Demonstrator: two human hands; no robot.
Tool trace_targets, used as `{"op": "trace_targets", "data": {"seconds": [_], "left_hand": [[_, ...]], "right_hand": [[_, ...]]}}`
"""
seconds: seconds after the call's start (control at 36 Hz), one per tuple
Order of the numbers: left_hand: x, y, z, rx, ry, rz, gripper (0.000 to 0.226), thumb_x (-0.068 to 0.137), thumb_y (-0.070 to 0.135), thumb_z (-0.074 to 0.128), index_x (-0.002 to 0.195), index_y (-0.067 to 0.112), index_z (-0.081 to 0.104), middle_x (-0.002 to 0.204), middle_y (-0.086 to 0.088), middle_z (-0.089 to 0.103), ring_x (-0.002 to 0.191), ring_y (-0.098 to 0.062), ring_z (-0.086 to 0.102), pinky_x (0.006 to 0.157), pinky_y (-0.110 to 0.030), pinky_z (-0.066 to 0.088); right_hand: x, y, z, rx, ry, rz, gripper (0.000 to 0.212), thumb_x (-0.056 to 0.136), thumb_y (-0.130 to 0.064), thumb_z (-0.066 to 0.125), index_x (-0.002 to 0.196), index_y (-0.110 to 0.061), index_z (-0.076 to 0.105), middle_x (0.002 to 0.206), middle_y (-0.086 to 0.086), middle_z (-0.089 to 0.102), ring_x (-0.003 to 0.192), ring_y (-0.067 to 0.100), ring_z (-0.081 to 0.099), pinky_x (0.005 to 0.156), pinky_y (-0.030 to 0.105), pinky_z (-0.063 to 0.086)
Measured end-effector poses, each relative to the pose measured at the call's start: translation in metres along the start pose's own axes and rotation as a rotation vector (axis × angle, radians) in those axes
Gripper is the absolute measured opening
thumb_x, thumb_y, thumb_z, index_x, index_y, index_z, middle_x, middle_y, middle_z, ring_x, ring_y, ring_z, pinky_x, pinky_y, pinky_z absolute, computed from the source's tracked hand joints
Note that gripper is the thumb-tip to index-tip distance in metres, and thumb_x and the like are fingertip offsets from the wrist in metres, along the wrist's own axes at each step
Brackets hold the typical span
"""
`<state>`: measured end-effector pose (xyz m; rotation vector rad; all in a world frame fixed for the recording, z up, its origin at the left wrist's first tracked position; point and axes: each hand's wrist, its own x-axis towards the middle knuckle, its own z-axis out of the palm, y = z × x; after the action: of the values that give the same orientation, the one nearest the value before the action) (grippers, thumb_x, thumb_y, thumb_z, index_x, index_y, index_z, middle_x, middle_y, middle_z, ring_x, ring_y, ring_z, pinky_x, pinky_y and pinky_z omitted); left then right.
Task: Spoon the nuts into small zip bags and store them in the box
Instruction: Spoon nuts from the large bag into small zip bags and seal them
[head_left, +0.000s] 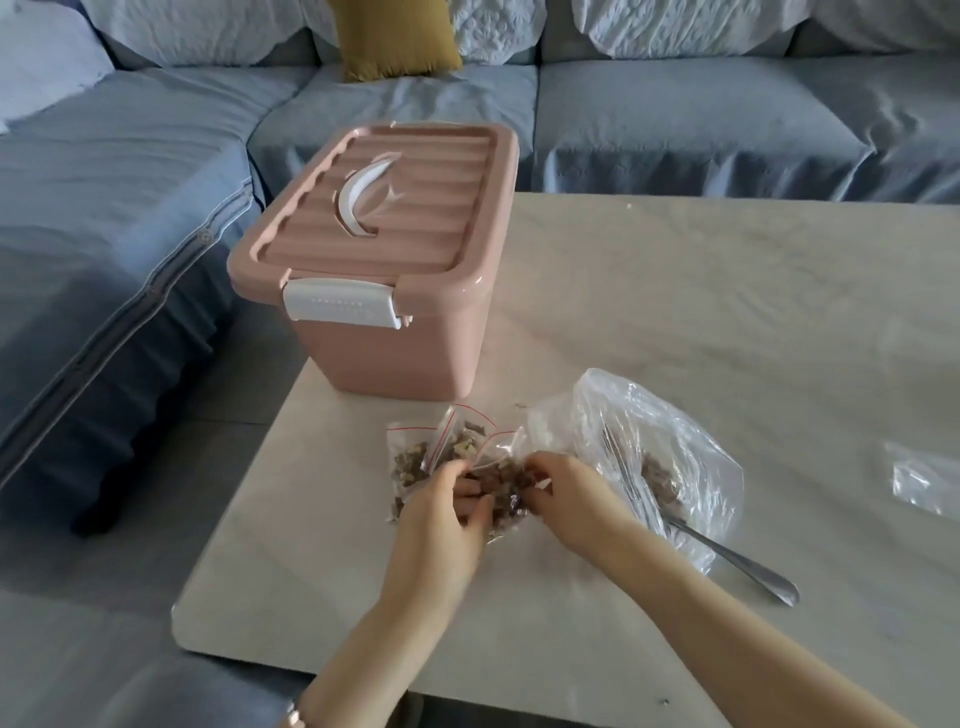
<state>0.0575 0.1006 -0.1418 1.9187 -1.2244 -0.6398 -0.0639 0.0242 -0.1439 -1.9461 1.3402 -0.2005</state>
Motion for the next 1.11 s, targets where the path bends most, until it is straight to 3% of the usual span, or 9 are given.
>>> {"op": "trace_targets", "data": {"seconds": [0.08,0.28,0.36,0.44,0.61,0.72,0.86,0.97,1.11], "left_hand": [[0.001,0.001,0.0,-0.018,-0.012,-0.027,0.043,0.082,0.002,0.063,0.124,0.007,0.055,0.078,0.015,0.06,0.068,0.005,0.058,0.066,-0.001,0.04],[-0.008,0.005,-0.002,-0.057,-0.074,-0.07,0.05,0.082,0.002,0.061,0.129,0.017,0.051,0.08,0.016,0.06,0.072,0.017,0.056,0.063,-0.001,0.041],[-0.01,0.008,-0.004,-0.016,-0.046,-0.076,0.055,0.081,0.007,0.065,0.131,0.019,0.047,0.085,0.014,0.061,0.08,0.005,0.06,0.065,-0.01,0.044],[-0.011,0.011,-0.007,0.052,0.021,0.015,0.061,0.078,0.007,0.068,0.132,0.015,0.042,0.1,-0.004,0.061,0.08,-0.017,0.062,0.074,-0.038,0.051],[-0.022,0.039,-0.005,0.053,-0.019,0.244,0.039,0.072,0.037,0.067,0.106,0.044,0.05,0.093,0.013,0.054,0.081,-0.003,0.056,0.069,-0.023,0.048],[-0.025,0.064,0.016,0.076,-0.151,0.313,0.018,0.075,0.026,0.067,0.079,0.04,0.056,0.096,0.029,0.057,0.08,0.01,0.056,0.07,0.002,0.037],[-0.024,0.098,0.043,0.179,-0.363,0.425,0.026,0.08,0.016,0.067,0.074,0.038,0.055,0.074,0.02,0.064,0.076,0.005,0.058,0.067,-0.005,0.041],[-0.02,0.117,0.061,0.166,-0.452,0.434,0.006,0.085,0.025,0.06,0.081,0.029,0.06,0.079,0.017,0.064,0.077,0.0,0.057,0.068,-0.014,0.044],[-0.017,0.129,0.072,0.169,-0.504,0.459,0.007,0.087,0.021,0.057,0.084,0.024,0.062,0.075,0.011,0.064,0.081,0.003,0.055,0.069,-0.011,0.041]], "right_hand": [[0.006,-0.004,-0.001,-0.036,-0.027,0.024,0.016,0.088,-0.005,0.049,0.096,-0.011,0.061,0.098,0.007,0.064,0.092,0.027,0.059,0.07,0.029,0.041],[0.0,-0.006,0.003,-0.179,-0.045,-0.011,0.022,0.089,0.0,0.039,0.08,-0.019,0.047,0.096,0.006,0.045,0.099,0.023,0.05,0.076,0.021,0.032],[-0.005,-0.008,0.003,-0.093,-0.035,0.021,0.028,0.091,-0.005,0.041,0.116,-0.012,0.052,0.119,0.009,0.049,0.115,0.028,0.048,0.092,0.029,0.038],[-0.026,-0.012,-0.01,-0.059,-0.005,-0.039,0.042,0.091,-0.01,0.048,0.133,-0.014,0.044,0.133,0.006,0.045,0.114,0.027,0.052,0.095,0.033,0.042],[-0.084,0.009,-0.074,0.029,-0.05,-0.197,0.026,0.089,-0.021,0.058,0.114,-0.024,0.062,0.097,-0.015,0.058,0.082,0.006,0.056,0.079,0.02,0.046],[-0.095,0.065,-0.12,-0.055,0.08,-0.001,0.019,0.089,-0.021,0.057,0.105,-0.024,0.066,0.085,-0.014,0.06,0.072,0.002,0.055,0.072,0.013,0.043],[-0.091,0.159,-0.17,-0.19,0.322,0.276,0.021,0.088,-0.018,0.058,0.107,-0.017,0.065,0.099,-0.004,0.064,0.075,0.006,0.054,0.072,0.006,0.035],[-0.087,0.222,-0.2,-0.254,0.408,0.495,0.037,0.088,-0.018,0.059,0.124,-0.012,0.055,0.123,0.014,0.054,0.113,0.029,0.051,0.094,0.033,0.04],[-0.08,0.26,-0.205,-0.231,0.433,0.904,0.051,0.083,-0.03,0.062,0.123,-0.003,0.046,0.124,0.023,0.05,0.117,0.039,0.046,0.092,0.037,0.041]]}}
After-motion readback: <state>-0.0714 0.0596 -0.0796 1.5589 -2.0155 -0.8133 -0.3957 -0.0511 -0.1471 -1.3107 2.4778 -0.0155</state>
